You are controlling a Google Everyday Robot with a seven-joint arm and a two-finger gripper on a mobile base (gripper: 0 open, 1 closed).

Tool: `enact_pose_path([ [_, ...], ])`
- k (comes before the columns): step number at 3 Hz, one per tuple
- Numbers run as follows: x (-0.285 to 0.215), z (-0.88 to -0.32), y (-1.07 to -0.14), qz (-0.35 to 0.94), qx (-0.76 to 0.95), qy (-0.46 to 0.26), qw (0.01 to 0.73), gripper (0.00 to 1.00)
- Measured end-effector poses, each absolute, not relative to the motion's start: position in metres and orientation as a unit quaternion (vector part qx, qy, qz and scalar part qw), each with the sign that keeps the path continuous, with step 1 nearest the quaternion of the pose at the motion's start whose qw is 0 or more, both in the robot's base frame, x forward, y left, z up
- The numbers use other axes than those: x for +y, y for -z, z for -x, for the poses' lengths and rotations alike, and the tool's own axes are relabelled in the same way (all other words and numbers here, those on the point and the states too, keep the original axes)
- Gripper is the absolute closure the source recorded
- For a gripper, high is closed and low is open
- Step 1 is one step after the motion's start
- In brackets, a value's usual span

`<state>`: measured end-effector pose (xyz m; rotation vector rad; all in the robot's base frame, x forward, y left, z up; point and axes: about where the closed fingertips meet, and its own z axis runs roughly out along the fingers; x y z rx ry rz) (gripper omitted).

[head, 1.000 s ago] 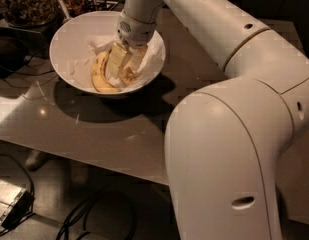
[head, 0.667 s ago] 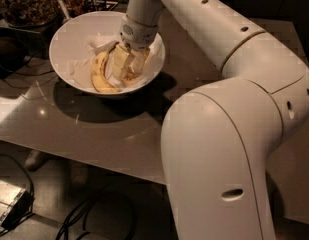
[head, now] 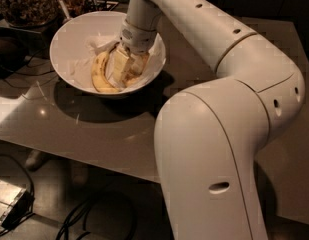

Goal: Pick banana from white bowl

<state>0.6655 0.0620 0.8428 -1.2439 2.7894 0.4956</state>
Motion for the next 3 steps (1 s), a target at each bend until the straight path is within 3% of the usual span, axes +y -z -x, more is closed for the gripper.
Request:
enact_pose_path([
  [2,0.0644,-0.6655,-0.8435,0.406,0.900,-0.157,0.026,0.86],
  [3,0.0644,-0.6655,-0.8435,0.406,0.900,-0.157,0.026,1.00],
])
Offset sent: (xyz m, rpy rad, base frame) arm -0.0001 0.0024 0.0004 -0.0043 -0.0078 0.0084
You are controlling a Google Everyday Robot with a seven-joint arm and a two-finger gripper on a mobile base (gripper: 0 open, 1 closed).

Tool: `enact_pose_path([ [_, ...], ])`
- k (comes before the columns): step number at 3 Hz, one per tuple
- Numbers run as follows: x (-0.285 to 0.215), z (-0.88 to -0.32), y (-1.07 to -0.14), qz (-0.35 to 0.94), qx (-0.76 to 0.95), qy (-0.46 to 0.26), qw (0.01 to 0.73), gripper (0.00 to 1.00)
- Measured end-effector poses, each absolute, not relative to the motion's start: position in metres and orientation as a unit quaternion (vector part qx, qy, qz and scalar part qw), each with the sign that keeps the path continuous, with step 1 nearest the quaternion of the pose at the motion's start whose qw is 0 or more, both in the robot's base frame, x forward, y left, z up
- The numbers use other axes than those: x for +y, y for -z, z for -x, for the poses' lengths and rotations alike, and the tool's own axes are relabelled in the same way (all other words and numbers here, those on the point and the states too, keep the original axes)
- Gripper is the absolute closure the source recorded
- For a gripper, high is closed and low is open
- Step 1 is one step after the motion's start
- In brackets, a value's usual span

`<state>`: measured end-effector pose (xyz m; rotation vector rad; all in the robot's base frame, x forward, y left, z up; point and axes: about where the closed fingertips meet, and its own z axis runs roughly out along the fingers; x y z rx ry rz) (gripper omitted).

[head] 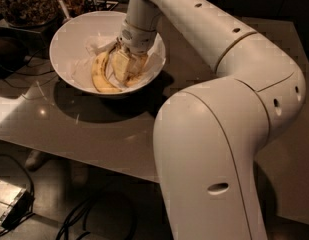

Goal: Pick banana from white bowl

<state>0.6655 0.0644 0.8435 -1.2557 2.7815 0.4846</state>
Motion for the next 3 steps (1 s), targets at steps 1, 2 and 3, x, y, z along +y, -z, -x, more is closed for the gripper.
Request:
enact_pose_path([
  [1,0.069,-0.665,-0.847,0.427,0.886,-0.177,0.042,1.00],
  [2,0.059,-0.653,-0.875,0.460,0.862,-0.202,0.076,1.00],
  [3,0.056,-0.642,-0.892,0.485,0.840,-0.230,0.083,1.00],
])
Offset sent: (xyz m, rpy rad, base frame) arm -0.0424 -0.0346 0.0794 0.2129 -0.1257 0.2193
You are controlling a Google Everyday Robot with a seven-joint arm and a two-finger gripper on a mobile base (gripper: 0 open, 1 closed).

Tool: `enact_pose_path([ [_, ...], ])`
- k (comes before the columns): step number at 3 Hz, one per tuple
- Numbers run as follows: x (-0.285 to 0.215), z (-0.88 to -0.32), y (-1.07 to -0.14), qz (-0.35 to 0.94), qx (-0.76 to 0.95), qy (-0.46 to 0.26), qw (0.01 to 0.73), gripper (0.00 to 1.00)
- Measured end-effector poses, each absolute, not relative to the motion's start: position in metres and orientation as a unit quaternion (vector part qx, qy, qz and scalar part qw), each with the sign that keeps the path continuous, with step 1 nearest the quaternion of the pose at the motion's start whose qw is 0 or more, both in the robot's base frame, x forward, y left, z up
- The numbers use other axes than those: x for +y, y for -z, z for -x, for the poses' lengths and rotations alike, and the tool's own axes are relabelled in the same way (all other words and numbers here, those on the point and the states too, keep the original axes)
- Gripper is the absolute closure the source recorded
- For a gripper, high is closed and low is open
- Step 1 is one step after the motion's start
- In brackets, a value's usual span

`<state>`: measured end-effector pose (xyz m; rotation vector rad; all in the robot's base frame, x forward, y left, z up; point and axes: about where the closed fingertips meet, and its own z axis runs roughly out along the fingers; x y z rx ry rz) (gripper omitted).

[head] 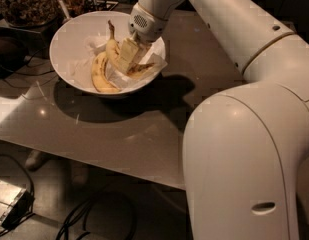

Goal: Pick banana from white bowl

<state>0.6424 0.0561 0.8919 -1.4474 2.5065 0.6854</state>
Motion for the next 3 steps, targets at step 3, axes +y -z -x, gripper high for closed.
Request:
enact_pose_path([
  [3,0.034,-0.609,-0.949,0.567,0.784,-0.220,0.122,1.00],
])
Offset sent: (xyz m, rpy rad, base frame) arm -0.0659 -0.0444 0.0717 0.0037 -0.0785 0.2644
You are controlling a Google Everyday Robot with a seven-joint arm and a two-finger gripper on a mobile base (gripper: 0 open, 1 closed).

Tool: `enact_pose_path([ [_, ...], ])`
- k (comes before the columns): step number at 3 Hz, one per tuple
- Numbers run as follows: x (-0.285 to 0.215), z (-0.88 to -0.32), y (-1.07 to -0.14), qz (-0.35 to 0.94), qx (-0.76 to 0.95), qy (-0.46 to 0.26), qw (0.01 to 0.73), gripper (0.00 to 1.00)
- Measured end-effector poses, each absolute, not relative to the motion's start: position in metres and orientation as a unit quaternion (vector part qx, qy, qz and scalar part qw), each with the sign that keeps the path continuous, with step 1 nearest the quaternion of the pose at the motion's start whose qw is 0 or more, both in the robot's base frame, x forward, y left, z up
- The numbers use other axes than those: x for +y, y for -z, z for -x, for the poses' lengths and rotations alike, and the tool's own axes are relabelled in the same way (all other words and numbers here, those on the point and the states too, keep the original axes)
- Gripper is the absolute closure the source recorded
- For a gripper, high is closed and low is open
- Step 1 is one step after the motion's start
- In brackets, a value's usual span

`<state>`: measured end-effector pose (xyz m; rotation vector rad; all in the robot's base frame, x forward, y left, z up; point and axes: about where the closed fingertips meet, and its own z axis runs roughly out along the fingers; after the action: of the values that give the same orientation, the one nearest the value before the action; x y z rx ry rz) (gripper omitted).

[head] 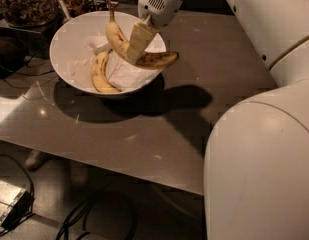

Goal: Pick banana from white bowl

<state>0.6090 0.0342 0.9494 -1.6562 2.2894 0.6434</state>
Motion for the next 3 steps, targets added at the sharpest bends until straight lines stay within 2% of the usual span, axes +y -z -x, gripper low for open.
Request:
enact_pose_path([
  [3,-0.013,-0.595,-0.945,0.552,0.804,-0.191,0.109,1.00],
])
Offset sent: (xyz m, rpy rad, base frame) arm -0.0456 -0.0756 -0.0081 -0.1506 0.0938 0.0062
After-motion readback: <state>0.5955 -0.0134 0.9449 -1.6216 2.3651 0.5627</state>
